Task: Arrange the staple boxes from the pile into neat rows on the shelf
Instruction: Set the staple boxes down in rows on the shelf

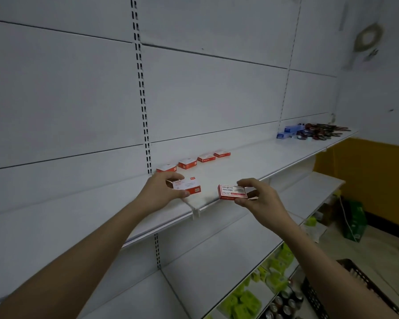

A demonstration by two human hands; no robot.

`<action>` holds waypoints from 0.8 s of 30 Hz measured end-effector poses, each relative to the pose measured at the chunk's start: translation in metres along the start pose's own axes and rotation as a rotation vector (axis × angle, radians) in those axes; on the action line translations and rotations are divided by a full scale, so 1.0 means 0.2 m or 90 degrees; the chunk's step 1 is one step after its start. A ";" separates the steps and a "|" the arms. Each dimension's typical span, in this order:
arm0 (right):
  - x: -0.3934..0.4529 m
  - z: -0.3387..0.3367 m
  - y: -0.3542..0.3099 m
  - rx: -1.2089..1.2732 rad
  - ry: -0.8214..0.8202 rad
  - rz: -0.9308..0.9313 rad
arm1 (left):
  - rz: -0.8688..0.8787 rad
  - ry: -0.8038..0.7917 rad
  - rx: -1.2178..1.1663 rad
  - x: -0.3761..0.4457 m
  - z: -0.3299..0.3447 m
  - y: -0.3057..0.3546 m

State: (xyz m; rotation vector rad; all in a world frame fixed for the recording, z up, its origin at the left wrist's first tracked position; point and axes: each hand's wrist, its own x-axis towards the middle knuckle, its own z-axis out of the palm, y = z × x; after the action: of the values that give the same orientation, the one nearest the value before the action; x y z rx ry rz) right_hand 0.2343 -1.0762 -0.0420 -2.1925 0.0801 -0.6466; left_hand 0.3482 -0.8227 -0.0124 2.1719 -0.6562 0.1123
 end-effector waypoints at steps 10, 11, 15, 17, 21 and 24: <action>0.53 -0.19 0.41 -0.044 -0.145 -0.084 | -0.137 0.130 0.034 0.19 0.28 0.03; 0.58 -0.18 0.43 -0.035 -0.155 -0.086 | -0.148 0.137 0.042 0.19 0.29 0.02; 0.82 -0.08 0.51 -0.022 -0.200 -0.090 | -0.176 0.170 0.082 0.30 0.29 0.00; 0.94 -0.02 0.54 -0.032 -0.213 -0.091 | -0.191 0.192 0.087 0.36 0.30 -0.03; 1.18 0.13 0.60 -0.062 -0.261 -0.123 | -0.213 0.219 0.114 0.48 0.38 -0.11; 1.35 0.21 0.64 -0.083 -0.297 -0.175 | -0.194 0.259 0.150 0.53 0.40 -0.17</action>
State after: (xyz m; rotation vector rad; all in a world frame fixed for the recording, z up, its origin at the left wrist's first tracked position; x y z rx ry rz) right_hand 0.5075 -1.2031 -0.0436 -2.4490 -0.4393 -0.2647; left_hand 0.4442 -0.9091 -0.0564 2.3492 -0.0812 0.4744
